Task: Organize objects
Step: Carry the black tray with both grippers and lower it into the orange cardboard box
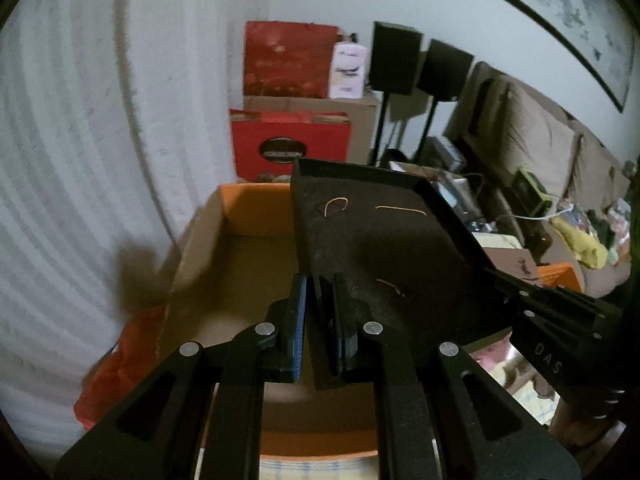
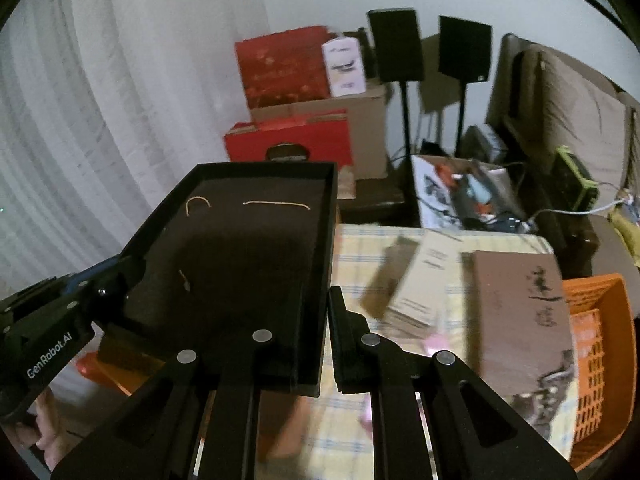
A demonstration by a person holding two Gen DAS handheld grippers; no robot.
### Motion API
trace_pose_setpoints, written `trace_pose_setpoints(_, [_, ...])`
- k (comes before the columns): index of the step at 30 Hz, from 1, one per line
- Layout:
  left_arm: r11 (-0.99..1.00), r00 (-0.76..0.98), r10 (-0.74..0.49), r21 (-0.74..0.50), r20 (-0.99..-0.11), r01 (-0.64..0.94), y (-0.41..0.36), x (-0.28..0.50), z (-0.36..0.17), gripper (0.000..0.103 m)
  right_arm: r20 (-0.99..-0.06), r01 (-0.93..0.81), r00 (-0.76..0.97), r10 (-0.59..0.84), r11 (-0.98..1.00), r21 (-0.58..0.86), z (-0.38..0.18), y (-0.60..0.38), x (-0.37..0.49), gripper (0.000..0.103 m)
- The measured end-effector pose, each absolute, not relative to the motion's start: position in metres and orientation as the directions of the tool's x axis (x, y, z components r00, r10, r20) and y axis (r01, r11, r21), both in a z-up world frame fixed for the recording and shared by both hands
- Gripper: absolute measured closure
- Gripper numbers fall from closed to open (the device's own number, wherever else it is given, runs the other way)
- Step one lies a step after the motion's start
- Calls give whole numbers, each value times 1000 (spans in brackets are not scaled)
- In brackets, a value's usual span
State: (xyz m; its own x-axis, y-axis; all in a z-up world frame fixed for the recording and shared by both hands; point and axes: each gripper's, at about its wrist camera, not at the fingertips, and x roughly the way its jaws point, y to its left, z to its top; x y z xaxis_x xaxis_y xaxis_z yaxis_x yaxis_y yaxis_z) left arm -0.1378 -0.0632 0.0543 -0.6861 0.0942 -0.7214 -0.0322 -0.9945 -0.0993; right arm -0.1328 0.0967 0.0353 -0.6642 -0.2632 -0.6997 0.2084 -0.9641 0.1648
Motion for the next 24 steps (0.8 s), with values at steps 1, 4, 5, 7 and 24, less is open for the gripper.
trace_pose_setpoints(1, [-994, -681, 91, -103, -727, -23, -70, -142, 51, 92, -704, 212, -657, -269, -962, 169, 33, 90, -137, 91])
trace_pose_setpoints(4, [-994, -667, 87, -113, -740, -5, -85, -152, 42, 92, -720, 221, -636, -277, -960, 174, 28, 75, -151, 91])
trace_pose_setpoints(5, [-994, -660, 84, -113, -747, 1, -90, -157, 38, 92, -726, 222, -629, -278, -959, 175, 25, 71, -155, 91])
trace_pose_setpoints(7, [-994, -649, 78, -108, -757, 8, -96, -167, 31, 92, -739, 221, -615, -276, -960, 174, 19, 62, -164, 91])
trace_pose_setpoints(24, [-994, -507, 86, -105, -858, 9, -113, -207, -39, 92, -842, 201, -497, -212, -971, 127, -40, 36, -205, 93])
